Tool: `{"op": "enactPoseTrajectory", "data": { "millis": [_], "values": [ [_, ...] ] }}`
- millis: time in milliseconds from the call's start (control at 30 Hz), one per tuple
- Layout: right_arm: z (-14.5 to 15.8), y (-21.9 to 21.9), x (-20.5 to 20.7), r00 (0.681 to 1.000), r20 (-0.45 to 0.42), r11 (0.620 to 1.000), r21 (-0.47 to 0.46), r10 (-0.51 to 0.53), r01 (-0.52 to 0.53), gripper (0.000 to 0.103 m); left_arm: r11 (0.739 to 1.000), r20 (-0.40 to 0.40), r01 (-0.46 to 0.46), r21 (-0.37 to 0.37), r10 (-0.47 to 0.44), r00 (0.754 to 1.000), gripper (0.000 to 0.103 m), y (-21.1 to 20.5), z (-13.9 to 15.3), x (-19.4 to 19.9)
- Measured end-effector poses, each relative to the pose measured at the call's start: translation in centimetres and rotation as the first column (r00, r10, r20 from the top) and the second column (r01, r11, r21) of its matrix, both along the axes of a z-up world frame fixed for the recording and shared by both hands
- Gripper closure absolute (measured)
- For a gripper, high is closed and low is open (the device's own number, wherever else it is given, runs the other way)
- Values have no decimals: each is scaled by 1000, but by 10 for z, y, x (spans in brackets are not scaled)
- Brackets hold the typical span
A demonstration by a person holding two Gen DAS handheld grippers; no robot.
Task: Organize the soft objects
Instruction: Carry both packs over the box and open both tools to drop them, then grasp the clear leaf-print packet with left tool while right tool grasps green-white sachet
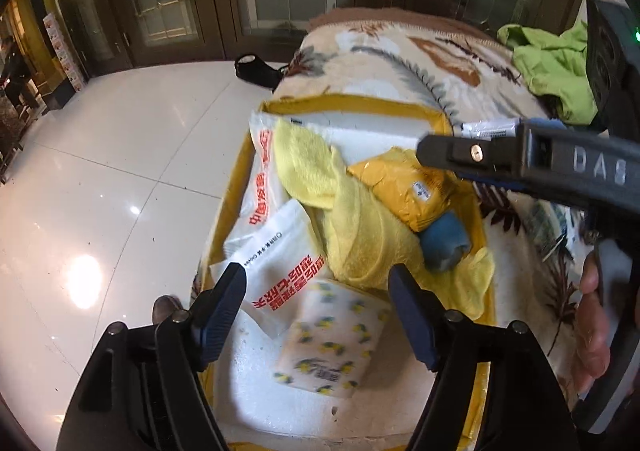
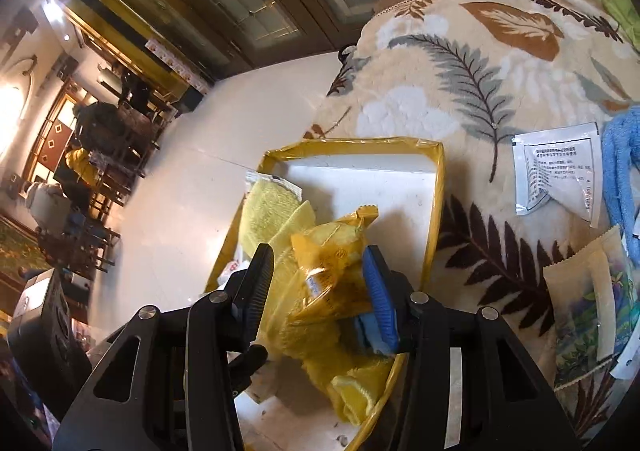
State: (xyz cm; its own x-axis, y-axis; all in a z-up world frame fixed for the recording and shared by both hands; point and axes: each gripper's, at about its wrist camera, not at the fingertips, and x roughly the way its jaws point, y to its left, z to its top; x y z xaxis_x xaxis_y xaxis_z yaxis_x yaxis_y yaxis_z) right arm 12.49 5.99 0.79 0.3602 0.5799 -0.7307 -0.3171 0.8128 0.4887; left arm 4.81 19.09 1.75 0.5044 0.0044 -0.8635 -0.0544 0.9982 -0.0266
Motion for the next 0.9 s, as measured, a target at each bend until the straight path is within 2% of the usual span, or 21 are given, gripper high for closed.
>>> {"op": "enactPoseTrajectory", "data": {
  "millis": [100, 233, 500, 600, 767, 900],
  "values": [
    [8, -6, -9, 1000, 13, 1000, -12, 15, -15, 57, 1000, 8, 4, -2, -4, 1000, 29, -3, 9, 0],
    [19, -38, -24, 999, 41, 1000, 11, -5, 5, 57, 999, 3, 26, -30, -26, 1000, 29, -15, 20, 2],
    [21, -151, -56, 986, 45, 987, -1, -162, 162, 57, 987, -11, 135, -84, -136, 991, 28, -68, 28, 10],
    [17, -185, -65, 975, 29, 976, -7, -219, 220, 57, 978, -46, 161, -132, -168, 985, 28, -90, 26, 20],
    [6, -227, -73, 956, -3, 955, -24, -295, 294, 57, 969, -102, 146, -201, -169, 980, 28, -120, 17, 42],
    [-2, -231, -77, 965, 14, 961, -94, -260, 261, 57, 967, -135, 102, -235, -136, 981, 28, -138, 8, 60]
  ]
}}
